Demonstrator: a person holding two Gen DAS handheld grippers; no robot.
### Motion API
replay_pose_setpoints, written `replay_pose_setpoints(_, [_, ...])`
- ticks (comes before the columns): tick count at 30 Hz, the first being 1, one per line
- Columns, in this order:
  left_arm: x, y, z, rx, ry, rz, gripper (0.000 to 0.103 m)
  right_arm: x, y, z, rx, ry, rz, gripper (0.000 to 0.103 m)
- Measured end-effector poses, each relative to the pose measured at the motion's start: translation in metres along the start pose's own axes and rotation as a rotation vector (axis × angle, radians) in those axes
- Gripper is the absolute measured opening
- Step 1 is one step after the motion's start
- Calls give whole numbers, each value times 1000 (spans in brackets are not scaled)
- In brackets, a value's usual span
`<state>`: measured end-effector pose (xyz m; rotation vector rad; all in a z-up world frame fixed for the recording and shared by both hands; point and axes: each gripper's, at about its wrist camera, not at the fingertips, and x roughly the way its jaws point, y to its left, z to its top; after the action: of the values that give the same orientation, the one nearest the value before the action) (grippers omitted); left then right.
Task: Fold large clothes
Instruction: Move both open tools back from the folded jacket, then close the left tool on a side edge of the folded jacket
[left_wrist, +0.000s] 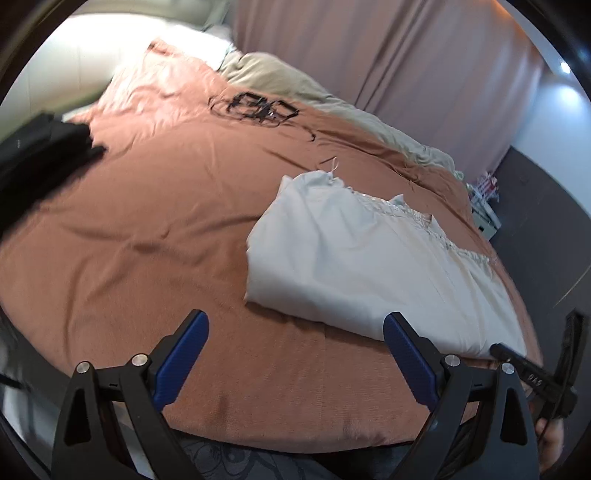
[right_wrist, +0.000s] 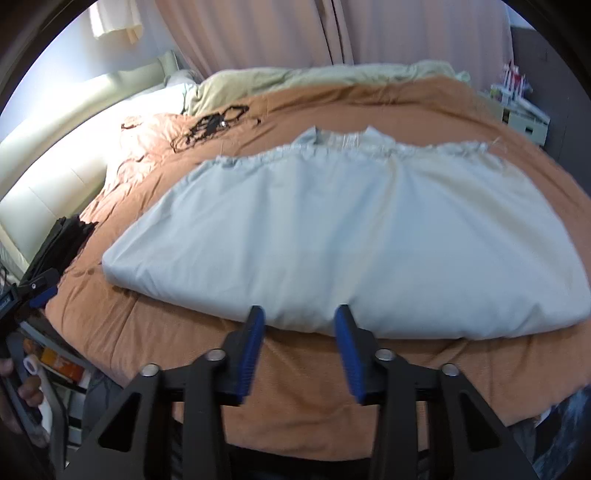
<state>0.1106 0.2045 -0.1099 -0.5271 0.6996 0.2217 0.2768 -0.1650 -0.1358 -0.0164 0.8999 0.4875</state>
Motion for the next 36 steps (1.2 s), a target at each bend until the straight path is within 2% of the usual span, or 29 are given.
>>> replay_pose_setpoints(2, [9,8,0,-34,22,-18,91,6,1,1,7,9,2,38])
replay_pose_setpoints(5, [23,16,2,-62,56,1,86,15,2,6,14,20,11,37])
replay_pose_setpoints(8, [38,27,5,-115,87,-29,85,24,5,11,16,35,31,33])
replay_pose_setpoints(12, [62,31,12,-135,129,-19,80,44,5,14,9,73,-14,33])
replay_pose_setpoints(14, [73,33,15,-141,147,-8,71,56,-2,14,22,106,-54,33])
replay_pose_setpoints(16, [89,35,20,-151,176,12,69,64,-8,15,45,130,-56,33])
replay_pose_setpoints(19, [104,39,26,-181,187,-5,68,71,-15,24,77,140,-48,33])
replay_pose_setpoints(25, [122,40,33,-199,211,-24,43,102,-14,49,59,184,-66,33])
replay_pose_setpoints(30, [127,37,32,-178,218,-3,43,127,-16,76,47,194,-132,32])
replay_pose_setpoints(32, [127,39,31,-188,222,-9,42,135,-18,87,43,196,-152,29])
replay_pose_setpoints(36, [124,44,29,-214,235,-25,42,149,-26,108,61,206,-153,26])
